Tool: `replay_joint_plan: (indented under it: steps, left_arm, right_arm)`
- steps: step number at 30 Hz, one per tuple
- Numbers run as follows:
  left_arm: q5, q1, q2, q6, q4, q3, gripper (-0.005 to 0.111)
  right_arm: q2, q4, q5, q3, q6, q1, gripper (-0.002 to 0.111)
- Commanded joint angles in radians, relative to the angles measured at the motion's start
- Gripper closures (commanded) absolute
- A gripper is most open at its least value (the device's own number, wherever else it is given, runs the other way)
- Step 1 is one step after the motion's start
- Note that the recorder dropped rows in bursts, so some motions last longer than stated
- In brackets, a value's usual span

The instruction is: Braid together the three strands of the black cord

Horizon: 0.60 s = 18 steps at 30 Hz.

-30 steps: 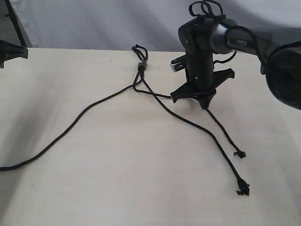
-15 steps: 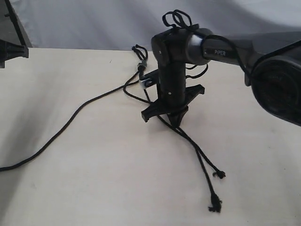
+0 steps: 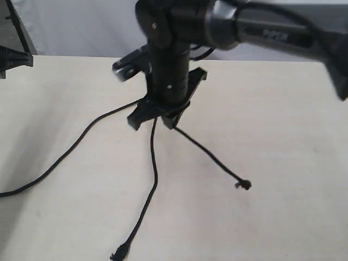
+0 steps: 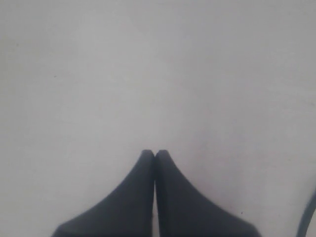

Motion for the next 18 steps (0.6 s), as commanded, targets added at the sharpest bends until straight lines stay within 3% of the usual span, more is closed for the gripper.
replay_joint_plan:
  steps: [1,10,18]
  left_arm:
    - [-0.002,0.003,-0.009,0.003,-0.014,0.006,0.107]
    - [-0.002,0.003,-0.009,0.003,-0.014,0.006,0.107]
    - [-0.002,0.003,-0.009,0.003,-0.022,0.006,0.107]
  right_arm:
    - [-0.079,-0.038,0.005,0.000,0.002,-0.116,0.109]
    - [-0.075,-0.038,0.005,0.022,0.032,-0.388,0.109]
    - [0.026,-0.038,0.005,0.057,0.104,-0.504,0.109]
